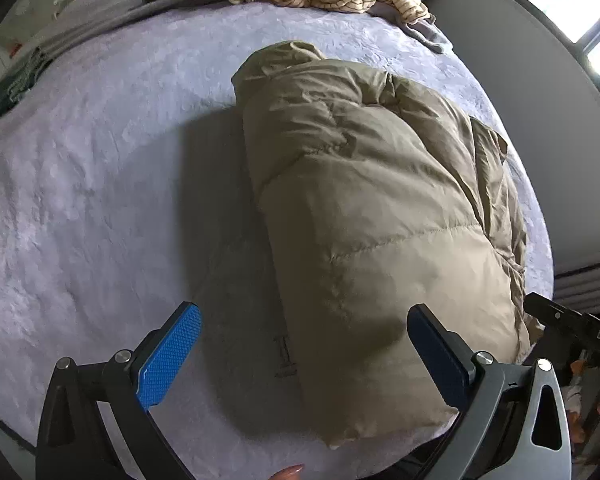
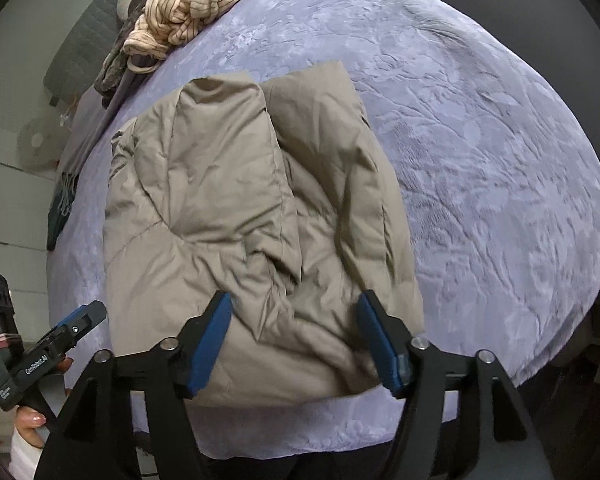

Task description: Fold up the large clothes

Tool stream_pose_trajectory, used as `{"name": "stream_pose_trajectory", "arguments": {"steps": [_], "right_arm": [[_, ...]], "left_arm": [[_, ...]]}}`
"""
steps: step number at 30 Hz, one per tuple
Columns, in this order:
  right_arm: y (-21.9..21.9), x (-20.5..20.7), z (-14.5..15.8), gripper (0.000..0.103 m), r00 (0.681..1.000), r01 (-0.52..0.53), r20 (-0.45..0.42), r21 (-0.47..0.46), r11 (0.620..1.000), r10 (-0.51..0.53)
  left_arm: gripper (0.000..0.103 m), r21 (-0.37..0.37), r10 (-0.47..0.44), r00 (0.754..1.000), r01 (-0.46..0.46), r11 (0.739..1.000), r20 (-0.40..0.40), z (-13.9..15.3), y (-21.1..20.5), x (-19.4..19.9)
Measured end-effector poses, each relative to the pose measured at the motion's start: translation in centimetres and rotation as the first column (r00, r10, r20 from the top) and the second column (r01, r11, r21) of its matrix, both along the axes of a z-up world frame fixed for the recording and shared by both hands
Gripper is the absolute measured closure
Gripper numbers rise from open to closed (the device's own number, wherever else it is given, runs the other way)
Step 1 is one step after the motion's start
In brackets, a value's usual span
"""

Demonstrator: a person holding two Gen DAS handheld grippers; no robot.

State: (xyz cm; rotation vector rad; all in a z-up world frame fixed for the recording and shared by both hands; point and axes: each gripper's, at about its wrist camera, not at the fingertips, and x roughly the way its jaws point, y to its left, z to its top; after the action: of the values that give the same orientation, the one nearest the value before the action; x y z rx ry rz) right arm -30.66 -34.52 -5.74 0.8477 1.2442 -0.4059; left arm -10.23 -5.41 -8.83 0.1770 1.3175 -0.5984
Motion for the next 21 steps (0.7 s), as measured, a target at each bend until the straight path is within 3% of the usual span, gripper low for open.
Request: {"name": "stream_pose_trajectory", "arguments": {"steps": [2, 12, 14, 15, 21], "right_arm": [[0.3, -0.7, 0.4, 0.022, 1.0, 0.02, 0.015, -0.014, 1.0, -0.02], [-2.9, -1.9, 0.6, 0.016, 0.993, 0.112, 0.051, -0.021, 0.994, -0.11], [-4.0, -1.2, 0.1, 0.008, 0.993, 0.111, 0.047, -0.01, 0.994, -0.111], [-4.8, -0.9, -0.3, 0.001, 0.993, 0.106, 0.046, 0.006, 0.994, -0.106], [-8.9, 1.4, -3.9, 0.0, 0.991, 0.082, 0.094, 0.174, 0.981, -0.099]], "left_arm": [[0.0, -0.019, 0.001, 1.0, -0.001, 1.0, -0.026, -0.2, 0.7, 0.2], [0.0, -0.064, -0.008, 0.994, 0.001, 0.998, -0.107, -1.9, 1.1, 2.5], [0.0, -0.09, -0.005, 0.99, -0.007, 0.996, -0.139, -2.5, 0.6, 3.3], [0.0, -0.107, -0.001, 0.988, -0.016, 0.994, -0.156, -2.7, 0.4, 3.6], [0.0, -0.224, 0.018, 0.955, -0.088, 0.971, -0.295, -5.1, -0.4, 6.4]]}}
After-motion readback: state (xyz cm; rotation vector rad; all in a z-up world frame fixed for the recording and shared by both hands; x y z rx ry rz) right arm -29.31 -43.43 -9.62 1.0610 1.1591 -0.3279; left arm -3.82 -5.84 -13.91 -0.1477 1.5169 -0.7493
